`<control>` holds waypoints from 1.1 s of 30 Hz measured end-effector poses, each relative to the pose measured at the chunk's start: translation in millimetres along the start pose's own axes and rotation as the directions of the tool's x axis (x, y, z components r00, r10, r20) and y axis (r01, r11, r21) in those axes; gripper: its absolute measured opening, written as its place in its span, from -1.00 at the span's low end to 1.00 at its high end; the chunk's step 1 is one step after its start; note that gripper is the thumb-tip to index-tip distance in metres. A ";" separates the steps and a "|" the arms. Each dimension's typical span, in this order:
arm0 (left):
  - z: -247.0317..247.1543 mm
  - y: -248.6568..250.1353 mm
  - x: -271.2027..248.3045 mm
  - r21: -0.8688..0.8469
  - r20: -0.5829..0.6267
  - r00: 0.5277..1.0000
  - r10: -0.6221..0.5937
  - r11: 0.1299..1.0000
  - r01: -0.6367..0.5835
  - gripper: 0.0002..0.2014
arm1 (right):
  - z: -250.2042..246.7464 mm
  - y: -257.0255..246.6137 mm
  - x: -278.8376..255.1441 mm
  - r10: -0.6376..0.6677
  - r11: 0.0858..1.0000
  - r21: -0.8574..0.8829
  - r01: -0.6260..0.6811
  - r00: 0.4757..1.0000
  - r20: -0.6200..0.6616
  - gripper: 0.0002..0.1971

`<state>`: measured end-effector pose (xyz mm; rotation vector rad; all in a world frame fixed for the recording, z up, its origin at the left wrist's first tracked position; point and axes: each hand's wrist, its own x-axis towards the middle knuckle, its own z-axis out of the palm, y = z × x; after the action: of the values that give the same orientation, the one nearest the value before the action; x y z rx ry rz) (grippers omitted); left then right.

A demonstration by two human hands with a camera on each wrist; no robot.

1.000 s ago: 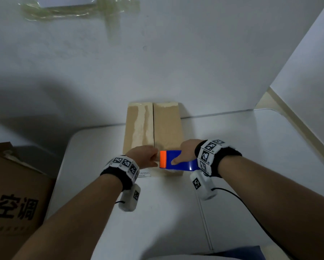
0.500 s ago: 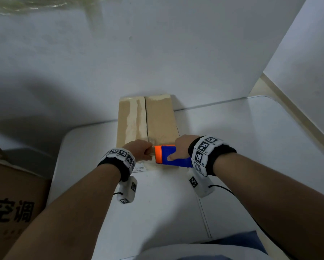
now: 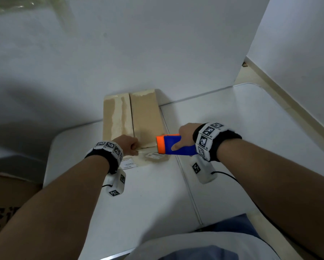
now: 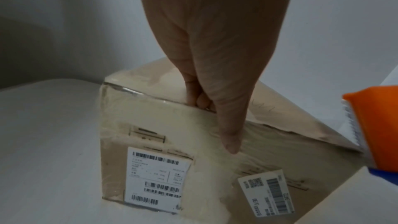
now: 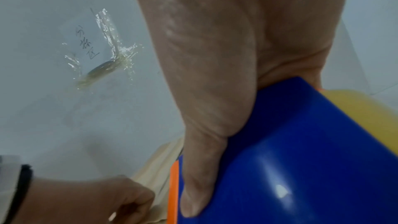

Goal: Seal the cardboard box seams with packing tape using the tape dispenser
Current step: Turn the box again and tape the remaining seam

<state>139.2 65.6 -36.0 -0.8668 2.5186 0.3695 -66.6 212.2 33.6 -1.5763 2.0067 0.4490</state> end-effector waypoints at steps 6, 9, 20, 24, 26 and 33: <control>-7.4 8.2 -0.4 0.062 0.042 0.998 -0.040 0.997 0.038 -0.61 | 8.9 52.5 -16.4 0.137 0.990 0.023 -0.137 0.990 0.019 -0.44; -11.0 14.6 -3.1 0.109 0.053 0.996 -0.065 0.992 0.059 -0.66 | 7.5 51.5 -15.8 0.127 0.991 0.037 -0.126 0.992 -0.028 -0.41; -10.6 57.0 11.0 0.129 -0.028 0.991 0.127 0.984 -0.123 -0.81 | 18.7 30.6 4.2 0.201 0.978 0.066 -0.196 0.976 -0.086 -0.50; -10.8 46.6 18.8 0.061 -0.004 0.989 0.147 0.987 -0.146 -0.69 | 21.9 31.7 6.9 0.204 0.977 0.082 -0.199 0.977 -0.067 -0.50; -14.7 48.6 22.2 0.082 0.031 0.988 0.151 0.985 -0.153 -0.72 | 23.1 31.1 8.0 0.206 0.975 0.097 -0.199 0.977 -0.063 -0.47; -30.5 83.2 30.7 0.183 0.013 0.966 0.260 0.949 -0.257 -0.74 | 23.2 25.7 8.6 0.213 0.972 0.115 -0.204 0.975 -0.071 -0.43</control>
<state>55.0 101.9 -16.2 -0.4703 2.6326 0.2093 -87.9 225.3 8.1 -1.3463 2.2328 0.3529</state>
